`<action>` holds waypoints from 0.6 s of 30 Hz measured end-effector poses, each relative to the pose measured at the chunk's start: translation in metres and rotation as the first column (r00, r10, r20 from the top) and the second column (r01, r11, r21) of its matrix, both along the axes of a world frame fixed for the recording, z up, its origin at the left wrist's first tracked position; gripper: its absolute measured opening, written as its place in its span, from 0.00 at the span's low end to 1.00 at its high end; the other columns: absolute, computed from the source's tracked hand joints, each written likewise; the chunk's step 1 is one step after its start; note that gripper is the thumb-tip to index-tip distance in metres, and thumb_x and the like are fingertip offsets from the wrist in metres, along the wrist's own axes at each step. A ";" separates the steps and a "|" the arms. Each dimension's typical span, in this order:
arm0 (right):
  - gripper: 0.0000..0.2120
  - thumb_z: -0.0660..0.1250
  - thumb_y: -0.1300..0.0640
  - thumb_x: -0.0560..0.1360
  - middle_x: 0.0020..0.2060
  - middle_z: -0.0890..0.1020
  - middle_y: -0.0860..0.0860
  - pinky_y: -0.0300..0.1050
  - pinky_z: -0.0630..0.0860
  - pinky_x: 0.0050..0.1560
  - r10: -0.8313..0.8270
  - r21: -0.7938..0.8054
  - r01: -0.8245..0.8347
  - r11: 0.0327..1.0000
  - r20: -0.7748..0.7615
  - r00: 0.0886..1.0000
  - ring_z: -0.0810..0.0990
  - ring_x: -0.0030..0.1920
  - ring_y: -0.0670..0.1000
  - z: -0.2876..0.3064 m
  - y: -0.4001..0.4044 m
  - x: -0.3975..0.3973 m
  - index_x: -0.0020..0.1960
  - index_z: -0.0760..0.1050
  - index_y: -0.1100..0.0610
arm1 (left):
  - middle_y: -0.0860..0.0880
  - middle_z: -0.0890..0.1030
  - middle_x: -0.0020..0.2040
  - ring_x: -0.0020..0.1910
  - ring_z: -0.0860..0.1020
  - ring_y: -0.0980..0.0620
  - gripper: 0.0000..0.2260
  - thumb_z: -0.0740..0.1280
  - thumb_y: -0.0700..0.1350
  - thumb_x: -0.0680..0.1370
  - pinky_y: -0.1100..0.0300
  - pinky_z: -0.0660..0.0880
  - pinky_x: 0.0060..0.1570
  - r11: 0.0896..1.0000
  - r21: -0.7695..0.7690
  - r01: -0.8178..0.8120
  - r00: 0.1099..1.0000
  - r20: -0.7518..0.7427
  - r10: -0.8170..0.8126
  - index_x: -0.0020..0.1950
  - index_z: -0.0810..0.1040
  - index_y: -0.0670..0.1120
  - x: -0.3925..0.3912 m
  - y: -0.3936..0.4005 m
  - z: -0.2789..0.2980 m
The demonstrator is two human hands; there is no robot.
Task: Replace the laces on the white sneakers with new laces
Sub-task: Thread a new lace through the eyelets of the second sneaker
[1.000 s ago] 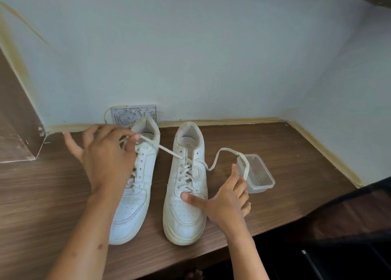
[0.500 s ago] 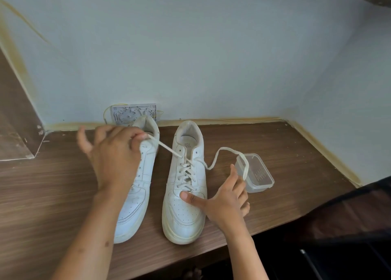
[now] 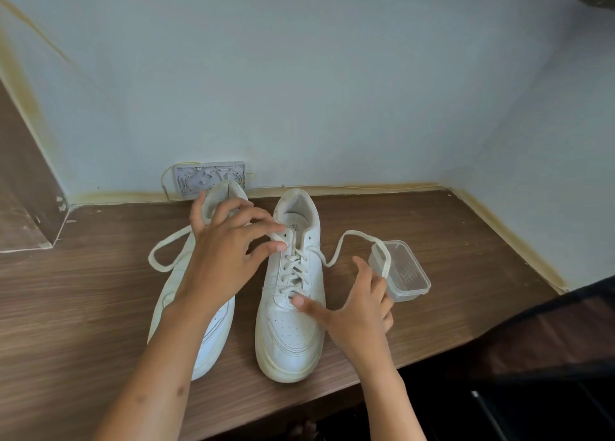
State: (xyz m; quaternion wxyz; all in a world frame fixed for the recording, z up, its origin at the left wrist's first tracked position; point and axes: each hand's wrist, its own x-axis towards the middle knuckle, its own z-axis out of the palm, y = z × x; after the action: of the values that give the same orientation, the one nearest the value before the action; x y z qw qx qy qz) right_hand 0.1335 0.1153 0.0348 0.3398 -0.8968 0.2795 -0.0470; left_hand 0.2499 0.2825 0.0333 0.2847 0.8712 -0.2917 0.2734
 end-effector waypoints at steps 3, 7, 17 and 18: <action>0.40 0.75 0.35 0.64 0.64 0.66 0.47 0.56 0.64 0.70 -0.051 -0.045 0.063 0.997 0.222 0.974 0.65 0.67 0.52 0.003 -0.014 -0.004 0.71 0.66 0.47 | 0.60 0.81 0.51 0.60 0.71 0.55 0.15 0.62 0.62 0.75 0.45 0.48 0.72 0.999 -0.036 0.006 1.000 -0.005 -0.006 0.50 0.85 0.58 0.000 0.000 -0.001; 0.14 0.72 0.57 0.75 0.55 0.76 0.47 0.51 0.77 0.57 -0.187 0.002 0.196 0.981 0.320 0.929 0.77 0.50 0.46 0.004 -0.044 -0.009 0.59 0.76 0.50 | 0.60 0.80 0.50 0.58 0.72 0.54 0.12 0.63 0.58 0.76 0.44 0.53 0.70 0.999 -0.052 0.010 1.000 -0.001 -0.010 0.50 0.84 0.58 0.001 0.001 -0.003; 0.22 0.68 0.67 0.75 0.59 0.68 0.49 0.54 0.70 0.64 0.023 -0.353 0.046 0.935 0.186 0.982 0.62 0.55 0.49 -0.010 -0.083 0.001 0.61 0.79 0.45 | 0.58 0.80 0.52 0.57 0.73 0.49 0.17 0.68 0.35 0.77 0.44 0.57 0.67 0.999 -0.039 0.011 1.000 0.030 -0.010 0.59 0.82 0.56 0.001 -0.001 -0.006; 0.22 0.69 0.66 0.75 0.60 0.67 0.49 0.54 0.69 0.65 0.045 -0.344 0.012 0.939 0.157 0.986 0.62 0.57 0.50 -0.012 -0.085 0.003 0.62 0.79 0.44 | 0.58 0.80 0.53 0.57 0.73 0.49 0.20 0.69 0.34 0.76 0.46 0.57 0.67 0.999 -0.029 0.018 0.999 0.027 -0.017 0.61 0.81 0.56 0.000 -0.002 -0.005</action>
State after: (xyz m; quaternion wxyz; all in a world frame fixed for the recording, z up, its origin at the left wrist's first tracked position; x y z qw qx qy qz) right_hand 0.1361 0.0308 0.0231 0.2001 -0.9378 0.2306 -0.1653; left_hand 0.2500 0.2803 0.0278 0.2960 0.8607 -0.2991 0.2865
